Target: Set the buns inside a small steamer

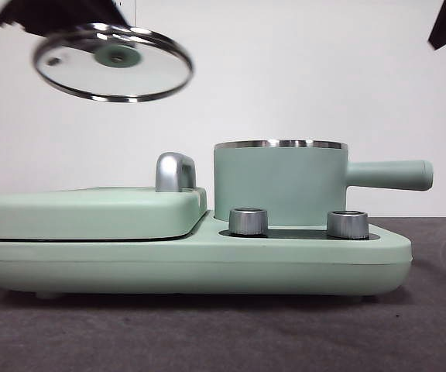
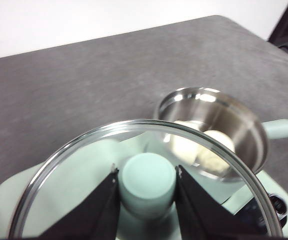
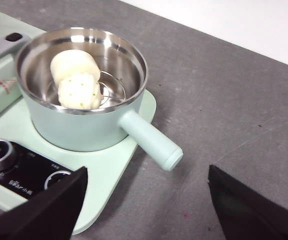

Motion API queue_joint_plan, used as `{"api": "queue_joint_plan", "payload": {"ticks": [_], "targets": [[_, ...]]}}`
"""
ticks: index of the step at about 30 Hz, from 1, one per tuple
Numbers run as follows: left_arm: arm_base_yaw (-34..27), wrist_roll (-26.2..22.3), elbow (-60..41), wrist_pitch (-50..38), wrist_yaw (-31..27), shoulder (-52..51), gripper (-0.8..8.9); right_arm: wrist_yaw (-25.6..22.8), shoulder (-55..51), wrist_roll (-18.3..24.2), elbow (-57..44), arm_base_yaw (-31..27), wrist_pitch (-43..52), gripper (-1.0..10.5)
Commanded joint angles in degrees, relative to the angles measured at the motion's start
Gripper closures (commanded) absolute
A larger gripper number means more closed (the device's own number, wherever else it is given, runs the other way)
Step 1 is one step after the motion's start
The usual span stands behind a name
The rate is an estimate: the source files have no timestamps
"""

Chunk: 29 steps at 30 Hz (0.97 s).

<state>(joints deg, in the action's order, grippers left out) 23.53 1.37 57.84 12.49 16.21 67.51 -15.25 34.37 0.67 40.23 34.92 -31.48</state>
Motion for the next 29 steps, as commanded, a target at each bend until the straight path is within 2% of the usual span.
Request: {"api": "queue_joint_plan", "payload": {"ticks": [1,8,12,18,29], "targets": [[2.25,0.90,1.14,-5.68,0.09,2.99,8.02,-0.26,-1.20,-0.66,0.26,0.42,-0.44,5.7],[8.15,0.70,1.16,-16.79,0.07,10.75,8.02,-0.26,-2.75,-3.39,0.26,0.42,-1.84,5.7],[10.84,-1.38,2.45,-21.33,-0.07,14.78,8.02,-0.22,-2.67,-5.01,0.26,0.42,-1.79,5.7],[13.27,-5.75,7.63,-21.33,-1.81,20.92,8.02,-0.24,-2.67,-5.25,0.26,0.42,-1.79,5.7],[13.81,-7.15,16.00,-21.57,-1.84,30.49,8.02,-0.24,-2.67,-5.22,0.26,0.42,-1.79,5.7]]}}
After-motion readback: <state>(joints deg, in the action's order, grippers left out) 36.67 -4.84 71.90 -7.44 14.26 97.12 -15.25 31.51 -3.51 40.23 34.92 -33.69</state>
